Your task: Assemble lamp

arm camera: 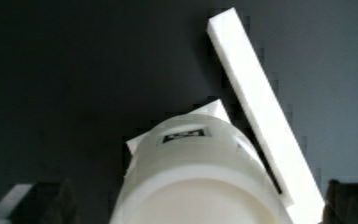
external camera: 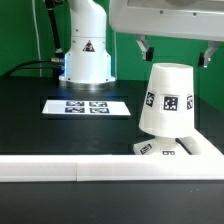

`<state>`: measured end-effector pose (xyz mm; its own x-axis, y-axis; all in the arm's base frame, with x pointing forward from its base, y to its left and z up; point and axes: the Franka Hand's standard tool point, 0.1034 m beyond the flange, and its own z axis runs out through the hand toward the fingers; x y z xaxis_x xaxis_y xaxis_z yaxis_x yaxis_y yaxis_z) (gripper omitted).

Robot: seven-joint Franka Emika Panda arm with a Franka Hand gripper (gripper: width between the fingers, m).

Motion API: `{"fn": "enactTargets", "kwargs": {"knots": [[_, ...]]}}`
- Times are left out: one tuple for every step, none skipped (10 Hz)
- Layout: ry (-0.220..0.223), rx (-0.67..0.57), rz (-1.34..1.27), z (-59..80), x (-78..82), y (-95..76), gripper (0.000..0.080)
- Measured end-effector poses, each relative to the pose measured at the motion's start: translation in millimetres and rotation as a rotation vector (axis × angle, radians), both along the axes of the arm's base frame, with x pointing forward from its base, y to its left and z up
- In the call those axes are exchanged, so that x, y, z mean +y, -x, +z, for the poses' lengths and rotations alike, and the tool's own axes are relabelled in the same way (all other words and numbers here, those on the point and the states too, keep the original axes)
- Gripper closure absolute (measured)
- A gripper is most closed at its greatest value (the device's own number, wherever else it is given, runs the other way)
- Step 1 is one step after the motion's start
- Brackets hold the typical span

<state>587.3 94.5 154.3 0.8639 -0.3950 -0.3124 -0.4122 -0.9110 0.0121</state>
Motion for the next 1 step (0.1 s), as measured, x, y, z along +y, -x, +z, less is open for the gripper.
{"fn": "enactTargets", "kwargs": {"knots": [[0.000,0.000,-0.001,-0.2,-0.3,0.0,0.0101]]}}
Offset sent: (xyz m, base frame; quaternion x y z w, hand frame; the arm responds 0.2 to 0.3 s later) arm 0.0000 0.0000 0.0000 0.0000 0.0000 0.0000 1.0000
